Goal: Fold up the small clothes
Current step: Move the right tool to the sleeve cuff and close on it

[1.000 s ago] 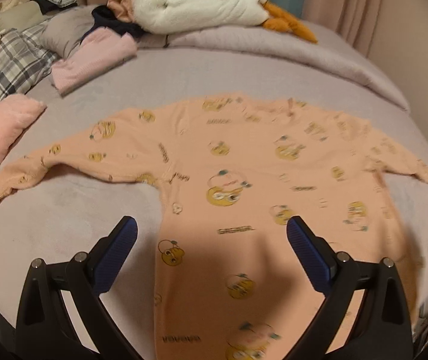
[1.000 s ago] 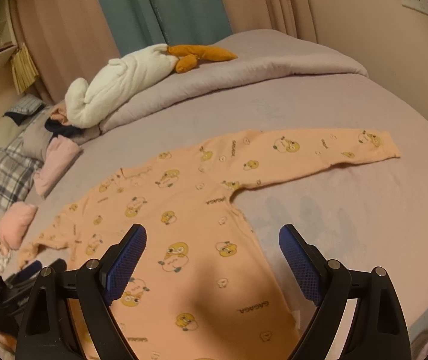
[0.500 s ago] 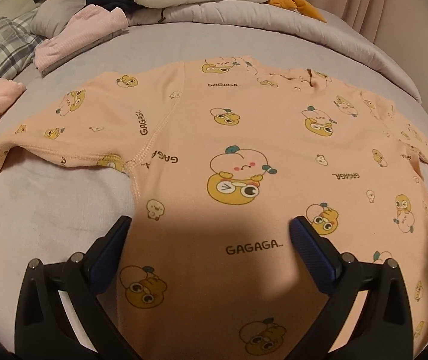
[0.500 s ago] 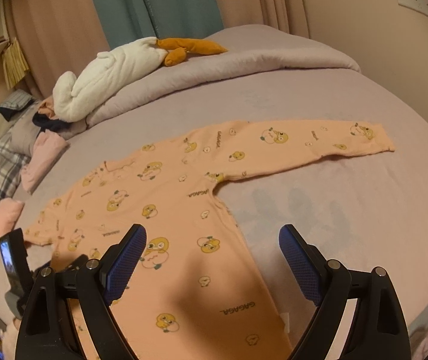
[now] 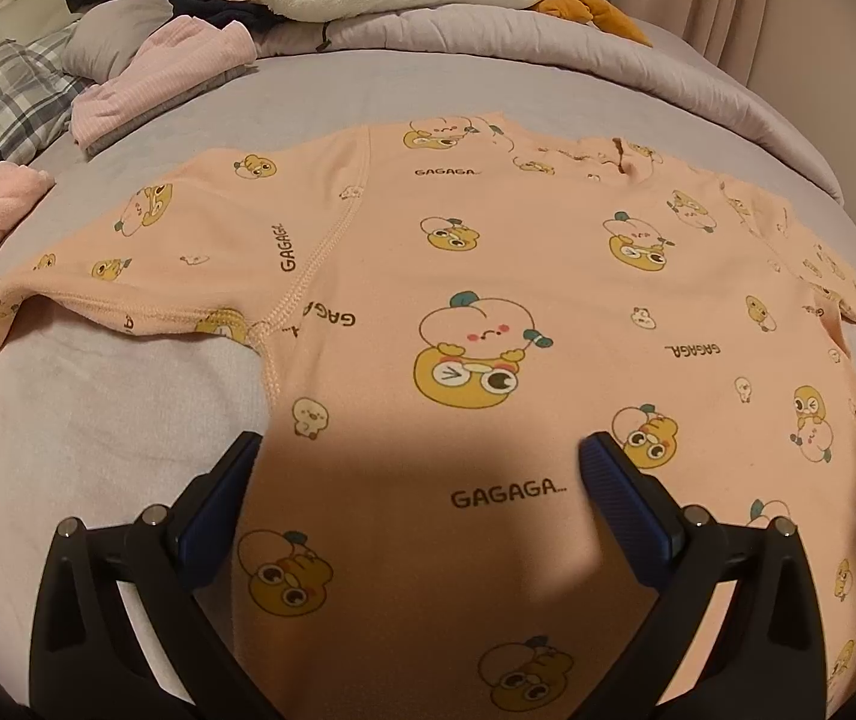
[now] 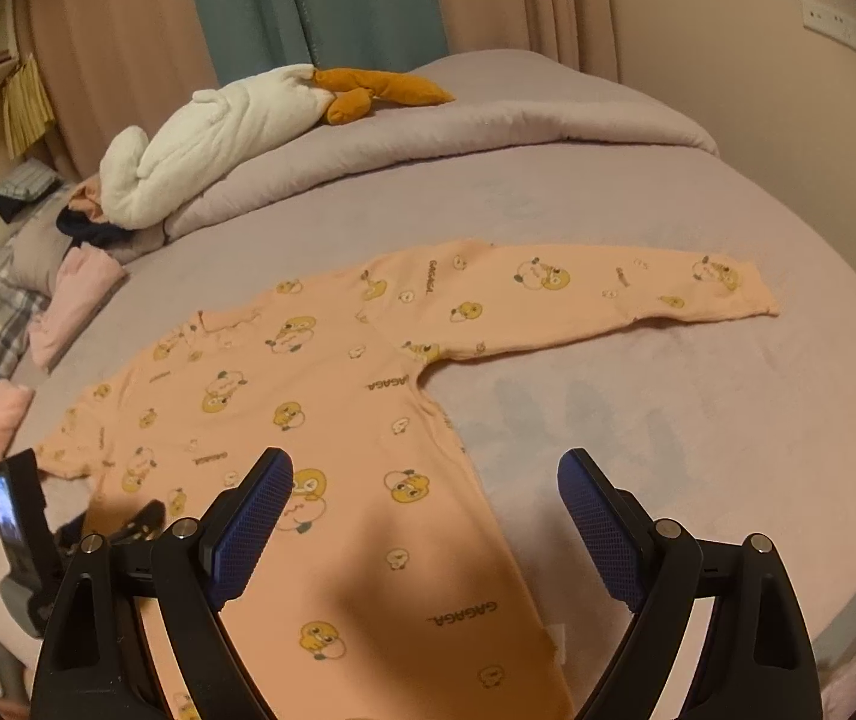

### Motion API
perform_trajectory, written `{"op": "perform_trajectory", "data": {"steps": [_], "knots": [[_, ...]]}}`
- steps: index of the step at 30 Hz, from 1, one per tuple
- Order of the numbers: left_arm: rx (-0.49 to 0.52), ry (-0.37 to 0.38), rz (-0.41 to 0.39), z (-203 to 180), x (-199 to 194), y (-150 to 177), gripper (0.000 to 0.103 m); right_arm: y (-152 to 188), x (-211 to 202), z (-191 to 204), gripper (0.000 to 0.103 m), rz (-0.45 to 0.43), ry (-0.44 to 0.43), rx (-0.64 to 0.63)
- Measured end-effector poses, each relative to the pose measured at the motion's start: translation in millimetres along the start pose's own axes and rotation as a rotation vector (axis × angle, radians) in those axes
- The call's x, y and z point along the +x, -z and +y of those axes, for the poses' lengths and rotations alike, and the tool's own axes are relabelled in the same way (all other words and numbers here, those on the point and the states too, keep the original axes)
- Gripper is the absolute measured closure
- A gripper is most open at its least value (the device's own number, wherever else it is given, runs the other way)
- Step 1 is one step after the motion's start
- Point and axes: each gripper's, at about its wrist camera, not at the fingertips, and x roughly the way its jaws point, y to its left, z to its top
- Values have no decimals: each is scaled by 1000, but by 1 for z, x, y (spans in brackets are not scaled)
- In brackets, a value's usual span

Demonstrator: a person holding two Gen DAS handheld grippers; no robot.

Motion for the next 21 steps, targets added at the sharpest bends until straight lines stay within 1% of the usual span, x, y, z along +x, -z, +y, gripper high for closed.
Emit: {"op": "perform_trajectory", "data": {"steps": [5,10,15,18,21], "knots": [[0,0,0,0,0,0,0,-7,0,1,12,-4,-12,25],[1,0,1,0,0,0,0,-9,-5,7,12,-12,18,10],[1,0,1,0,0,0,0,-11,-9,11,12,-13,18,10],[1,0,1,0,0,0,0,-11,-16,13,12,-36,18,3],[1,0,1,0,0,0,0,-9,-21,7,12,-52,26,11]]}}
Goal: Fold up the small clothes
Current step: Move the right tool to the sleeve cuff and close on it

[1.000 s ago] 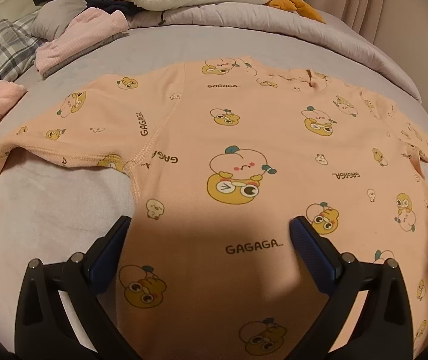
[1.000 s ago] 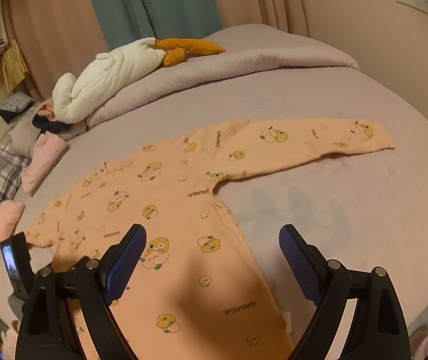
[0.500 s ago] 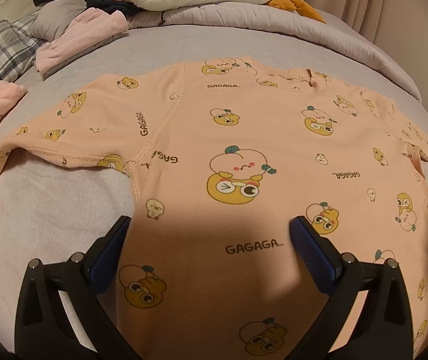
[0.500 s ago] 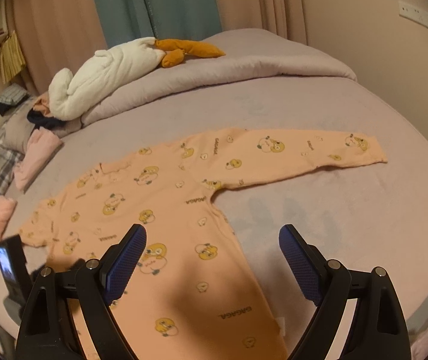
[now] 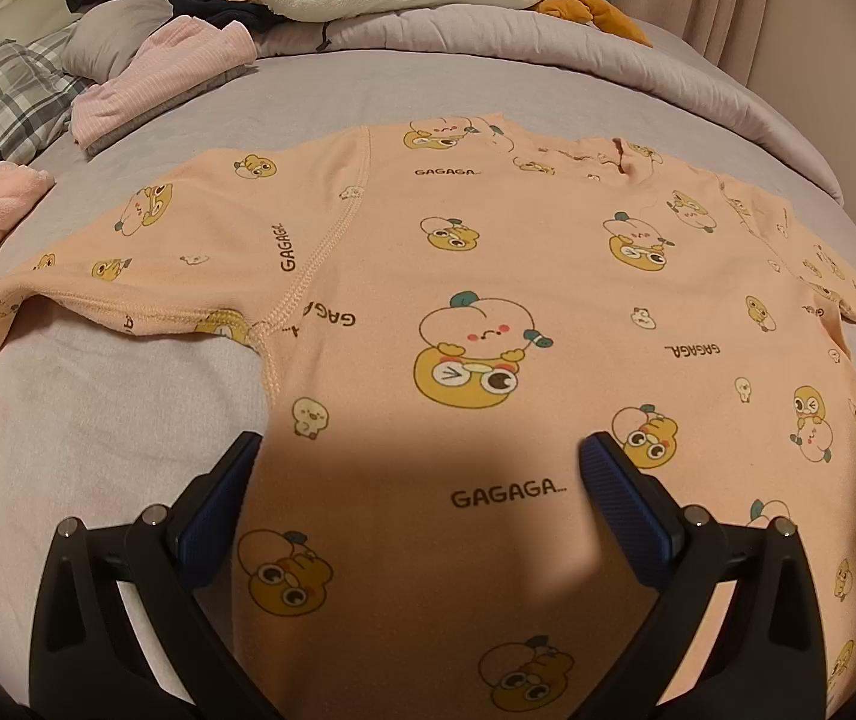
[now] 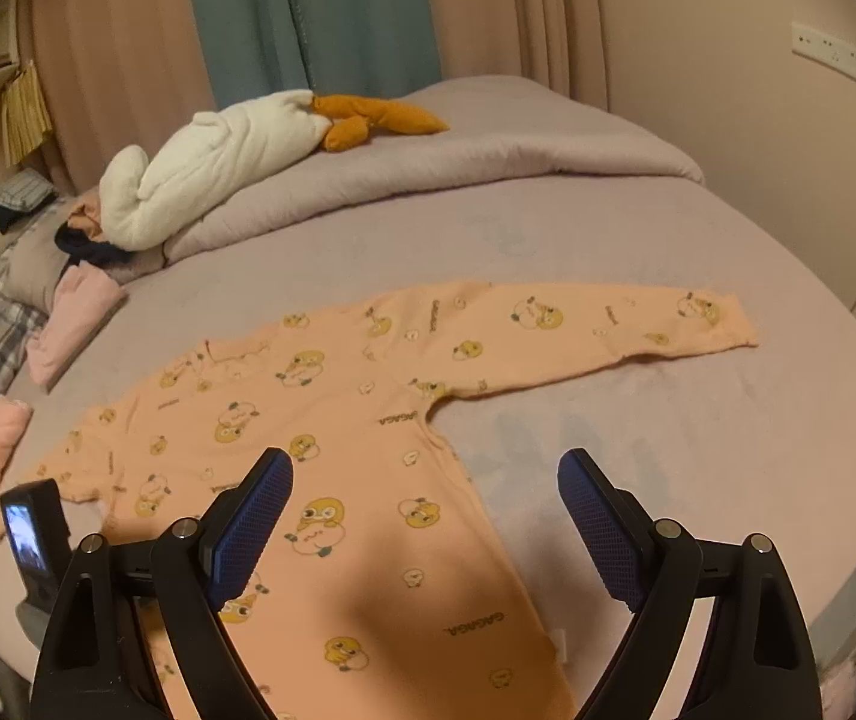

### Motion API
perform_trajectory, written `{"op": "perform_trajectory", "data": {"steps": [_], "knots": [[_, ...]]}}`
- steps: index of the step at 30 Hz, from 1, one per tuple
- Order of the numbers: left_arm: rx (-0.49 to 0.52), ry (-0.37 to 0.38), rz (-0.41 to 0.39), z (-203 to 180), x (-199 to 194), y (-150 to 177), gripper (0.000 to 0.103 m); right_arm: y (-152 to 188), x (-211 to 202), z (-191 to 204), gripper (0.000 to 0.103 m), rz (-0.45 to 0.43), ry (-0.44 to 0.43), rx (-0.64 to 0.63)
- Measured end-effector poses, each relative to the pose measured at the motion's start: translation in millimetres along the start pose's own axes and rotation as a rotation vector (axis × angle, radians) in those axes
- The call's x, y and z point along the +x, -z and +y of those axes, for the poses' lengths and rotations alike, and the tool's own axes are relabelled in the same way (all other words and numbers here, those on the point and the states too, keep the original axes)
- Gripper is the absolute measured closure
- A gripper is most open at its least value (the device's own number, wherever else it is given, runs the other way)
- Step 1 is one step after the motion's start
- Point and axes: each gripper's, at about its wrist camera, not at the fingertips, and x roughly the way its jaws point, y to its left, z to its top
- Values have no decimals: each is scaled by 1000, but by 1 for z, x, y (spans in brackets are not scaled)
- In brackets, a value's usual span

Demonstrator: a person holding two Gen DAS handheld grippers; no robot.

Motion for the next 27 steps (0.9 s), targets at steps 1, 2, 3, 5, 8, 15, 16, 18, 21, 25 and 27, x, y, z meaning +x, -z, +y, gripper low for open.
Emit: {"op": "perform_trajectory", "data": {"steps": [1,2,3,5,8,15,16,18,21,25,27], "knots": [[0,0,0,0,0,0,0,0,0,-5,12,3,1,15],[0,0,0,0,0,0,0,0,1,-9,12,6,3,26],[0,0,0,0,0,0,0,-1,3,-12,12,10,7,36],[0,0,0,0,0,0,0,-3,5,-21,12,11,25,55],[0,0,0,0,0,0,0,-7,5,-40,12,3,28,88],[1,0,0,0,0,0,0,-17,29,-98,12,36,60,201],[0,1,0,0,0,0,0,-19,37,-110,12,50,75,223],[2,-2,1,0,0,0,0,-22,50,-127,12,70,92,253],[2,-1,3,1,0,0,0,-25,70,-151,12,88,180,286],[3,-9,17,1,2,-4,0,-31,97,-188,16,108,175,372],[-6,11,33,4,-1,-6,1,-34,108,-201,22,115,160,407]]}}
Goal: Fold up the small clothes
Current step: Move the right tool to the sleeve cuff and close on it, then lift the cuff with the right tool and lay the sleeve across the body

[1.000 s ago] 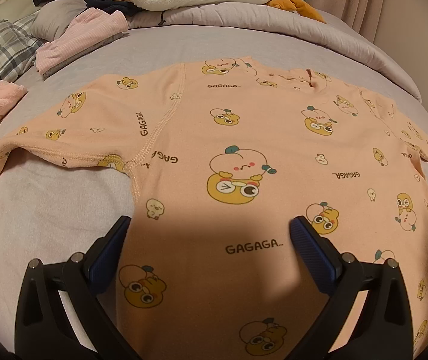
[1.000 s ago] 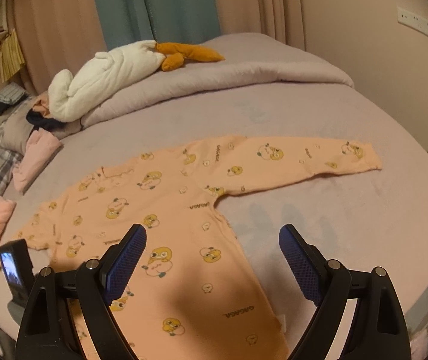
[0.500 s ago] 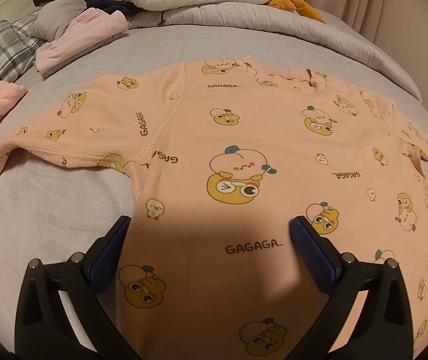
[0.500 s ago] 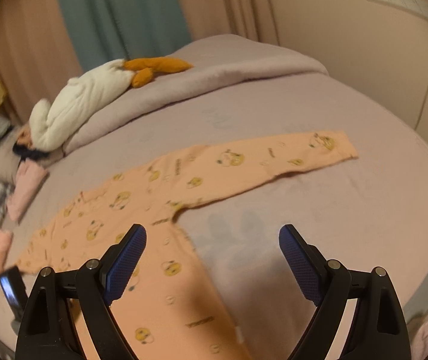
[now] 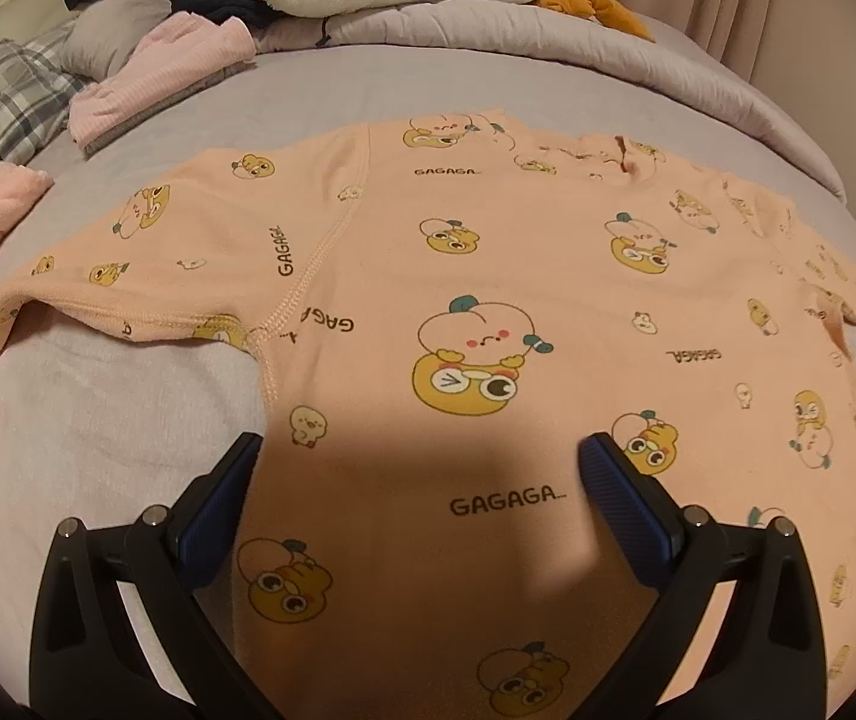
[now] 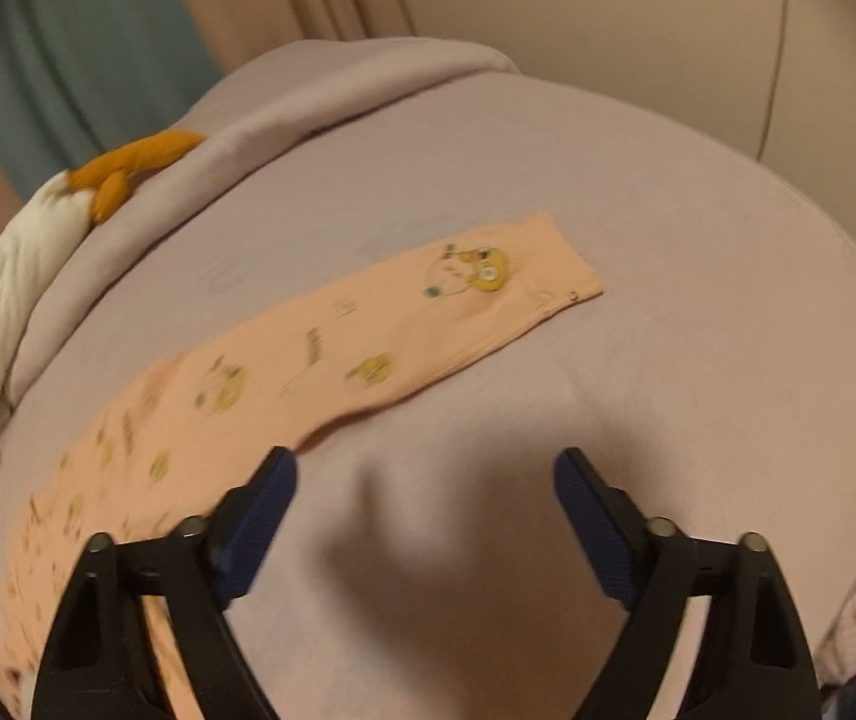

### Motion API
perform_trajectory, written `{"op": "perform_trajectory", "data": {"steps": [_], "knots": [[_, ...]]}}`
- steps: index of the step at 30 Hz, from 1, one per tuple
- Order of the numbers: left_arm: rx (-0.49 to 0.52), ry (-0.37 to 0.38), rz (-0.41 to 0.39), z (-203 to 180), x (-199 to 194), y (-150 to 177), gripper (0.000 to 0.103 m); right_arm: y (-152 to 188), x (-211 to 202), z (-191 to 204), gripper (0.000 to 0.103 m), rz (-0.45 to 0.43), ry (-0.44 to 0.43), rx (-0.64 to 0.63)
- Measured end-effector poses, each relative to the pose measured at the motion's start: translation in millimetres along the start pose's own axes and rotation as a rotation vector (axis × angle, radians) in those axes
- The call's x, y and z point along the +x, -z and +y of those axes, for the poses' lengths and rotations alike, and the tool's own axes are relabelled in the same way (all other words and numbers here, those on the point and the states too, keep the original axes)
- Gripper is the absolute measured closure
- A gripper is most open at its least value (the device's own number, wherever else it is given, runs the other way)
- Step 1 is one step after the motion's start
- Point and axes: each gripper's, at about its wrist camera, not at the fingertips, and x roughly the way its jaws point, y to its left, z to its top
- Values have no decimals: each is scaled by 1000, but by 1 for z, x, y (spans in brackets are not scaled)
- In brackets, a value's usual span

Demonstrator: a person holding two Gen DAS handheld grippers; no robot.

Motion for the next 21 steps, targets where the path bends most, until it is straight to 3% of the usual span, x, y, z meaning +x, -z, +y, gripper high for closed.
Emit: {"op": "perform_trajectory", "data": {"steps": [5,8,10,14,17,19,21], "knots": [[-65,55,62,10,-15,-13,10,-21,28,-25,27,10,41,86],[-110,86,39,13,-33,-25,10,-30,39,-39,30,11,32,144],[-119,84,11,13,-45,-32,10,-35,44,-46,36,0,27,178],[-119,91,-21,9,-63,-42,10,-39,46,-51,55,-37,55,196],[-120,105,-30,9,-69,-48,14,-44,46,-57,92,-45,61,217],[-126,130,-40,8,-73,-50,32,-50,40,-62,93,-63,41,235],[-133,131,-36,10,-76,-52,32,-54,27,-58,94,-104,40,224]]}}
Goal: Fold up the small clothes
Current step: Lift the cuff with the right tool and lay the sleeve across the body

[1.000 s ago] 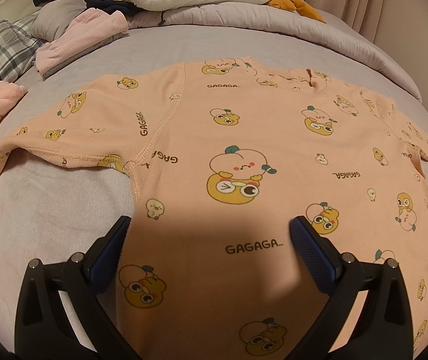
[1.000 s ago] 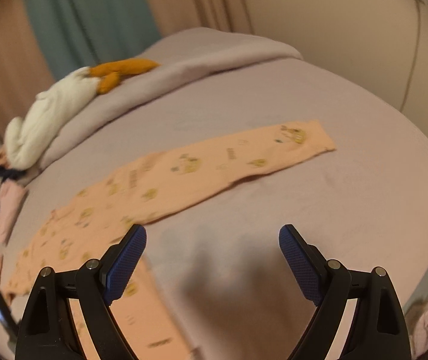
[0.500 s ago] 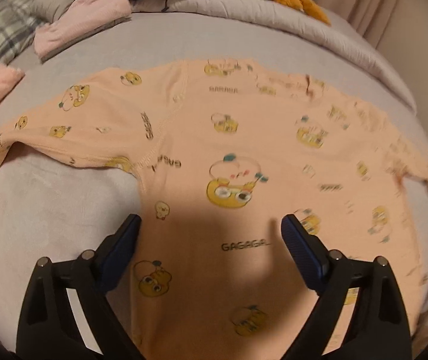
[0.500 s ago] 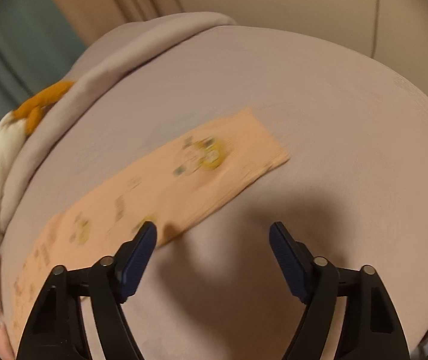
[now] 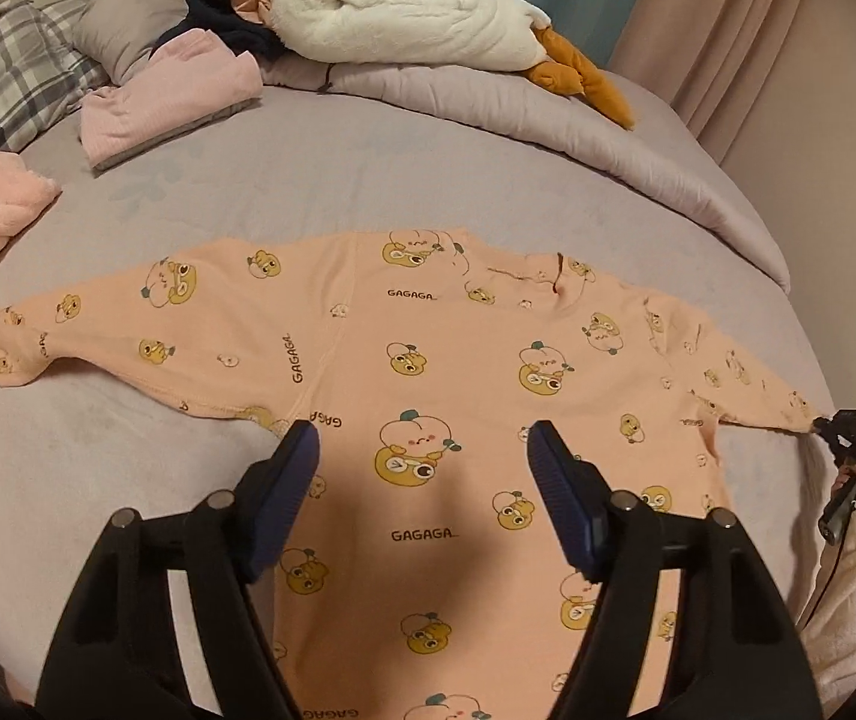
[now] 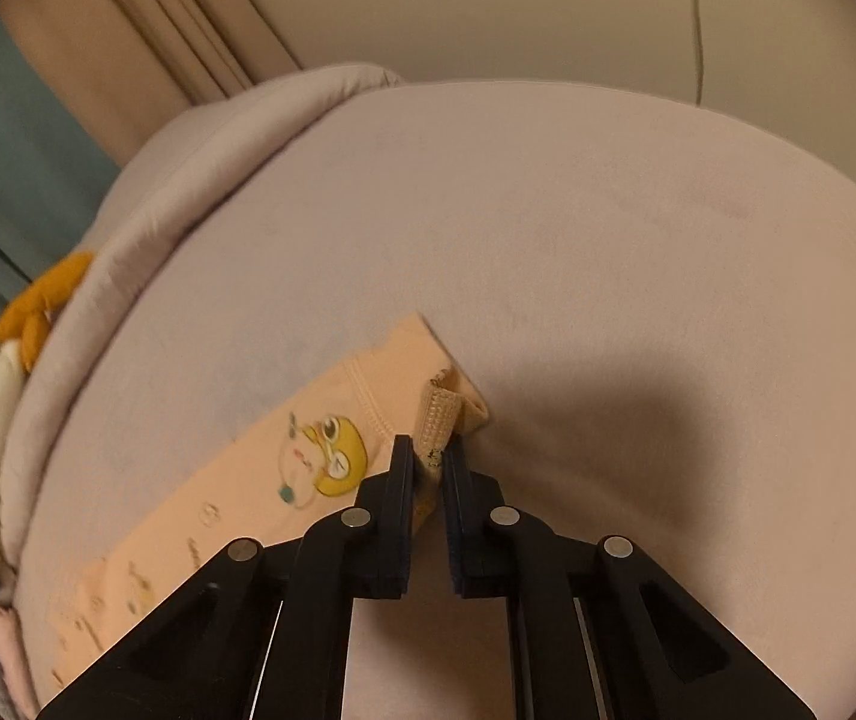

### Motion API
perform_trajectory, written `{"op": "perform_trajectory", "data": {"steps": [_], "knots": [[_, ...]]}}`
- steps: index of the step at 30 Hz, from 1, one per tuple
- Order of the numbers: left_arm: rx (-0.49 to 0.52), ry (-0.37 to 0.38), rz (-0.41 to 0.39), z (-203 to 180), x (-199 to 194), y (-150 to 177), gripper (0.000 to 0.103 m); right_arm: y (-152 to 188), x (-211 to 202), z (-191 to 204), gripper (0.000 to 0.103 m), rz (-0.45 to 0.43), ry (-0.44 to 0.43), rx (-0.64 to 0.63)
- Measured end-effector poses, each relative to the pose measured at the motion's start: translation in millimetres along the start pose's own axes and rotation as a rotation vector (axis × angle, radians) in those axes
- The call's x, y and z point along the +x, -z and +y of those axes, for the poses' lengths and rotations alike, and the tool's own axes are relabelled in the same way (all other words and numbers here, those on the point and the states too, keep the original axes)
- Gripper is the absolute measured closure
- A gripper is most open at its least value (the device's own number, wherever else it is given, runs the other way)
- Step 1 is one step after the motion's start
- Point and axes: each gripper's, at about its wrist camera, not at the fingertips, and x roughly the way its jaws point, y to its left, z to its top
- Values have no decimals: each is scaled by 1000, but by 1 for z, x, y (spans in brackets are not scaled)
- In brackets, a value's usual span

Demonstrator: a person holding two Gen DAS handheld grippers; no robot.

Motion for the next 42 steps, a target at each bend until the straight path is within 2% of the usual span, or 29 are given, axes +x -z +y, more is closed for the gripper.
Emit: {"op": "perform_trajectory", "data": {"steps": [3,7,10,13,16,20,27,33,42], "knots": [[-4,-18,-15,3,-9,0,31,-8,-18,13,95,-42,-17,-45],[2,-45,-32,7,-19,-1,30,-11,-56,45,96,-135,-25,-185],[3,-60,-38,11,-26,-3,30,-7,-85,78,96,-202,-54,-304],[2,-60,-45,15,-32,-2,26,3,-105,98,96,-224,-85,-383],[11,-65,-49,17,-37,0,21,14,-121,104,96,-197,-151,-410],[23,-69,-57,20,-43,2,17,16,-125,108,96,-220,-117,-455],[23,-91,-50,23,-46,6,11,15,-122,92,96,-164,-105,-447],[31,-108,-46,23,-45,8,10,41,-138,110,96,-160,-191,-520],[40,-98,-46,23,-46,8,10,94,-150,178,96,-126,-392,-695]]}}
